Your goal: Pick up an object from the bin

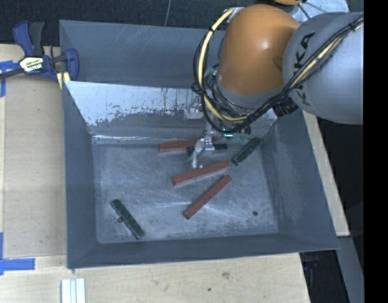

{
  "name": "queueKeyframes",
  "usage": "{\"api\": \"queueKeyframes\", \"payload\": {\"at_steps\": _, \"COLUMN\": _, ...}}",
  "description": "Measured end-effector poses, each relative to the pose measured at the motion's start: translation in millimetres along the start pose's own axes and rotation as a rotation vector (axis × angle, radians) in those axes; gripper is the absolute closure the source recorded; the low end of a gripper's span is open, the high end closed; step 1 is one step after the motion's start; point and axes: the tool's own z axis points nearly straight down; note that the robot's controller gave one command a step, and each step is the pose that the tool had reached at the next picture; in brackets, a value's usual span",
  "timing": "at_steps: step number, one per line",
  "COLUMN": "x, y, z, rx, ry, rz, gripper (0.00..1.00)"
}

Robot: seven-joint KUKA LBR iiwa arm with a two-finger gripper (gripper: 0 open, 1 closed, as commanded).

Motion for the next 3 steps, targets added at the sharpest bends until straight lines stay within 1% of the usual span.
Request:
{"api": "queueKeyframes", "payload": {"at_steps": 1, "x": -1.7, "y": -0.3, "z": -4.7, "rx": -0.001, "ry": -0.008, "rz": 0.001, "gripper": 0.00}}
{"api": "queueKeyframes", "payload": {"at_steps": 2, "x": -5.7, "y": -7.3, "z": 30.3, "rx": -0.002, "ry": -0.014, "rz": 0.071, "gripper": 0.00}}
{"api": "queueKeyframes", "payload": {"at_steps": 3, "x": -0.8, "y": -8.0, "z": 121.9, "rx": -0.002, "ry": -0.012, "rz": -0.013, "gripper": 1.00}}
